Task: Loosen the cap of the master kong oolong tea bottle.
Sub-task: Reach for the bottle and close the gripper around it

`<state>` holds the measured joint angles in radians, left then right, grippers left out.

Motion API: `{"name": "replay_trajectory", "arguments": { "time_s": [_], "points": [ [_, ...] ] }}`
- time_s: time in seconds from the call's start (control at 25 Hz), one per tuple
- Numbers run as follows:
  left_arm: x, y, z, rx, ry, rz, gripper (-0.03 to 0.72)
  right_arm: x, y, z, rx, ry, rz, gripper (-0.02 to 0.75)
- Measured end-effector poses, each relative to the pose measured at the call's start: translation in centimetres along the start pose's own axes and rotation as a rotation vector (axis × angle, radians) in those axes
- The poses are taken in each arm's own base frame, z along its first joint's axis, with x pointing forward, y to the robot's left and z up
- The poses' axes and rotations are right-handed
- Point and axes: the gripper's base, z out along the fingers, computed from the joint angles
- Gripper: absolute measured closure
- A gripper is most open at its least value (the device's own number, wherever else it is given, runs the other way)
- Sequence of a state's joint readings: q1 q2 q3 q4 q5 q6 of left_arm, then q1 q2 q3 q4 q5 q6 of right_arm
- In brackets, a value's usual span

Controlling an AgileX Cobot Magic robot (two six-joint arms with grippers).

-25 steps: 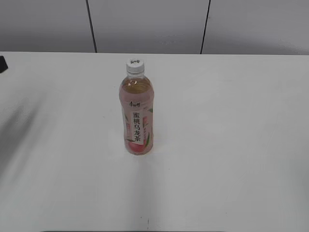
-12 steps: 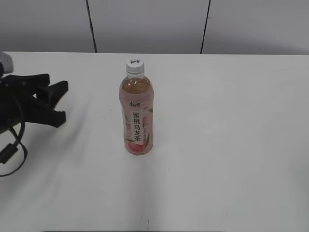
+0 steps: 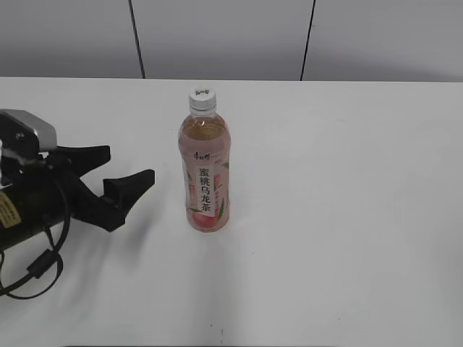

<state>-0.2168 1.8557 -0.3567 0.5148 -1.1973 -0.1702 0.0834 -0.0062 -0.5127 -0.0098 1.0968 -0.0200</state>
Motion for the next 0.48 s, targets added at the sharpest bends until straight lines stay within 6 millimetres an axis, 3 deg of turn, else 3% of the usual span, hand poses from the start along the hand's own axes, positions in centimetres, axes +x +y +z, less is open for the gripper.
{"name": "replay_trajectory", "arguments": {
  "time_s": [0.28,0.48],
  "points": [
    [1.0,-0.8,0.4,0.103,0.041,0.019,0.095,-0.2,0.2,0.2,-0.022,0.008,0.010,0.172],
    [0.1,-1.3,1.5,0.196,0.010,0.054,0.096,-2.6,0.9,1.7,-0.107,0.048,-0.036,0.172]
  ]
}}
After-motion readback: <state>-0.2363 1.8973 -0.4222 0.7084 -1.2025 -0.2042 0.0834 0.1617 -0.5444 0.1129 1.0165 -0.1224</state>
